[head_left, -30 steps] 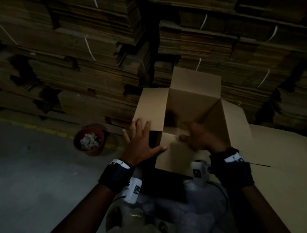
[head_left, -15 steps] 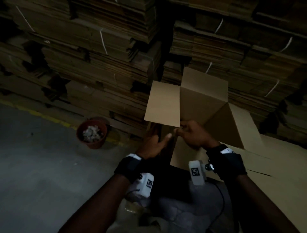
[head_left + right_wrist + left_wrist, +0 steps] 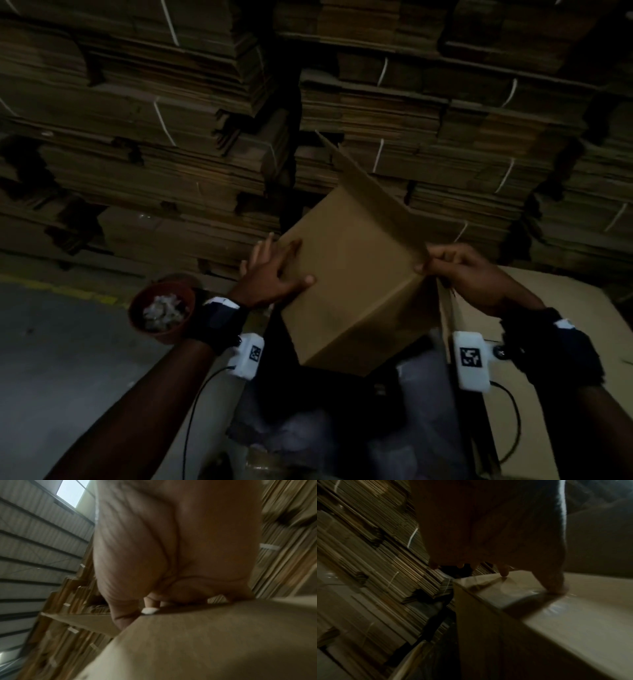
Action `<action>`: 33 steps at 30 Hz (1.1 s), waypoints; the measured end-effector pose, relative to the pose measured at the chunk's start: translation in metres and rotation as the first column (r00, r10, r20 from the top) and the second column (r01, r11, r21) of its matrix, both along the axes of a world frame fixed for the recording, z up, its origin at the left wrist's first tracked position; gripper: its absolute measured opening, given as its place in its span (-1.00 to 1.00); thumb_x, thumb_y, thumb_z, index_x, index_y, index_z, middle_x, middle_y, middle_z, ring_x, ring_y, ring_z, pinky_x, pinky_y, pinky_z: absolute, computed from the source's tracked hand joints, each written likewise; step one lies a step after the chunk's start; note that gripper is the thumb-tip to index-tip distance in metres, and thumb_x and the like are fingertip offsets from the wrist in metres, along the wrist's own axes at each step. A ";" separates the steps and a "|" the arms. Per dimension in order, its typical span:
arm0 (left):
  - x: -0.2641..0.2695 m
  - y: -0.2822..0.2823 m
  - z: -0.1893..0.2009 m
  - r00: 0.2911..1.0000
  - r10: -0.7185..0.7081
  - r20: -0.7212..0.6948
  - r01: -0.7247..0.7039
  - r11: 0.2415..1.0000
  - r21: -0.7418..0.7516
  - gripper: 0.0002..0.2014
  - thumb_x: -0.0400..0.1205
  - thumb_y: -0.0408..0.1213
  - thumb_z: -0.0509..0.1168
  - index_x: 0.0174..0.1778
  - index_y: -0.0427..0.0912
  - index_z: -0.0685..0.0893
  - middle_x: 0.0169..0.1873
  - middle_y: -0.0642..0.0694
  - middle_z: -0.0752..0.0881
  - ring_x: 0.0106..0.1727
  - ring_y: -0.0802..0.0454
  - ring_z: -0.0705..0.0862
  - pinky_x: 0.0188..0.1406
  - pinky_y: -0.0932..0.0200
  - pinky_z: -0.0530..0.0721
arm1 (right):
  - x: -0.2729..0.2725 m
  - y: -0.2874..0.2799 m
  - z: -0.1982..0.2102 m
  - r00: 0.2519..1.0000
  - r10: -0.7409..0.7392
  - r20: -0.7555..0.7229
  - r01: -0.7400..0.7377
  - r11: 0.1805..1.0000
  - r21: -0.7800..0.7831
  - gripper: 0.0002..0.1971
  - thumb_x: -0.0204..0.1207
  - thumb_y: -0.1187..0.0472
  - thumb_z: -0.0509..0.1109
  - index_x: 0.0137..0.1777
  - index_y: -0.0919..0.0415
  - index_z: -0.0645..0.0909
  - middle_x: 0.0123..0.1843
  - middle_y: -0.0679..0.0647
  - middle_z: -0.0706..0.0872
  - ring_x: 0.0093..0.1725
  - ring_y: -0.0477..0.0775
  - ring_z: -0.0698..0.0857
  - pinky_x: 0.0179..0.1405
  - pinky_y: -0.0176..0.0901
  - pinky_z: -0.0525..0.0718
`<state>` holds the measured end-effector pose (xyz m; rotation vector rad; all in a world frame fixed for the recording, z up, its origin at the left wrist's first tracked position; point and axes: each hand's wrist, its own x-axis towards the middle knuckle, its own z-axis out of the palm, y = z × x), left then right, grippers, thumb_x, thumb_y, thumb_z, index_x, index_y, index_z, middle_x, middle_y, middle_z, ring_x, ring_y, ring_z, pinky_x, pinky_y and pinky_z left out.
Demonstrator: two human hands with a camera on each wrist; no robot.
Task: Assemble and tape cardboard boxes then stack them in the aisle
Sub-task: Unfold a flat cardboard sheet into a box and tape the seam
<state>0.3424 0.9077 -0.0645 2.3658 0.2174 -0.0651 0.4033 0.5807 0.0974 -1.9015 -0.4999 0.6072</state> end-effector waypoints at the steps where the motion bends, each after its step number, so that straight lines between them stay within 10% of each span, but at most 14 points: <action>1: 0.003 0.007 0.000 1.000 0.002 -0.006 -0.002 1.000 0.006 -0.07 0.27 0.71 0.16 0.56 0.73 -0.07 0.78 0.05 -0.19 0.77 -0.14 -0.21 0.65 -0.49 -0.09 | 0.000 -0.007 0.000 1.000 -0.013 -0.011 0.013 1.000 0.020 -0.78 0.57 0.26 0.39 0.07 0.24 0.86 0.14 0.27 0.84 0.17 0.22 0.81 0.18 -0.06 0.76; 5: 0.013 0.018 -0.008 0.999 -0.032 0.028 0.036 0.984 -0.175 -0.06 0.27 0.66 0.32 0.58 0.65 0.13 0.66 0.00 0.30 0.60 -0.11 0.43 0.50 -0.31 0.52 | -0.004 -0.025 -0.004 0.984 -0.171 -0.045 0.170 0.985 -0.014 -0.54 0.70 0.39 0.26 -0.38 0.09 0.79 -0.32 -0.16 0.82 -0.21 -0.27 0.79 -0.06 -0.29 0.60; 7: 0.019 0.011 -0.010 0.999 0.020 0.044 -0.013 0.989 -0.149 0.10 0.22 0.65 0.37 0.68 0.38 0.19 0.61 -0.08 0.39 0.53 -0.09 0.51 0.45 -0.20 0.59 | 0.002 -0.035 -0.009 0.956 -0.281 0.086 0.289 0.950 -0.117 -0.65 0.73 0.33 0.27 -0.29 0.07 0.64 -0.41 -0.19 0.72 -0.24 -0.21 0.74 -0.22 -0.36 0.52; 10: 0.024 -0.006 -0.003 0.995 0.081 0.058 -0.072 0.987 -0.144 0.21 0.15 0.57 0.40 0.69 0.01 0.32 0.49 -0.17 0.47 0.44 -0.10 0.55 0.45 -0.05 0.56 | 0.016 -0.051 -0.026 0.888 -0.307 0.342 0.437 0.794 -0.423 -0.81 0.79 0.02 0.25 0.11 0.13 0.56 0.09 0.09 0.69 0.31 0.24 0.63 0.13 0.01 0.54; 12: 0.024 -0.013 -0.003 0.996 0.073 0.058 -0.061 0.983 -0.176 0.17 0.13 0.57 0.43 0.63 -0.01 0.45 0.37 -0.10 0.52 0.34 -0.03 0.59 0.37 0.04 0.60 | 0.018 -0.054 -0.054 0.862 -0.254 0.438 0.497 0.587 -0.638 -0.38 0.77 -0.21 0.11 0.65 0.21 0.26 0.71 0.22 0.28 0.76 0.28 0.10 0.60 0.47 0.12; 15: 0.029 -0.016 -0.012 0.999 0.035 0.028 -0.028 0.976 -0.216 -0.08 0.14 0.57 0.51 0.36 0.12 0.70 0.14 -0.09 0.71 0.14 0.02 0.73 0.21 0.02 0.74 | -0.002 -0.033 -0.091 0.744 -0.127 0.655 0.640 0.417 -0.646 -0.18 0.75 -0.30 -0.05 0.78 0.32 0.01 0.82 0.31 -0.08 0.79 0.36 -0.21 0.47 0.75 -0.31; 20: 0.020 -0.025 -0.009 0.998 0.068 0.011 -0.054 0.868 -0.493 -0.38 0.33 0.22 0.63 0.20 -0.08 0.79 -0.01 0.02 0.86 0.01 0.18 0.83 0.06 0.09 0.79 | -0.062 -0.006 -0.134 0.692 -0.387 0.609 0.715 0.484 -0.504 -0.17 0.73 -0.34 -0.08 0.77 0.29 0.08 0.80 0.30 0.11 0.79 0.30 -0.01 0.58 0.66 -0.07; 24: 0.011 -0.031 -0.017 0.995 0.095 0.006 -0.072 0.794 -0.604 -0.09 0.25 0.41 0.57 0.43 -0.04 0.62 0.17 0.05 0.81 0.16 0.18 0.78 0.31 0.03 0.73 | -0.095 0.005 -0.140 0.755 -0.627 0.190 0.635 0.772 0.027 -0.47 0.82 -0.07 0.11 0.74 0.05 0.21 0.61 0.03 0.50 0.54 0.00 0.49 0.57 0.04 0.41; 33: 0.000 -0.040 0.012 0.980 0.120 0.157 0.030 0.697 -0.716 -0.44 0.66 0.22 0.32 0.54 0.10 0.45 0.28 0.29 0.69 0.27 0.45 0.65 0.22 0.47 0.58 | -0.078 -0.016 -0.114 0.736 -0.677 -0.004 0.633 0.686 0.358 -0.27 0.67 -0.41 0.19 0.70 0.02 0.36 0.61 -0.04 0.56 0.61 0.02 0.50 0.67 0.29 0.36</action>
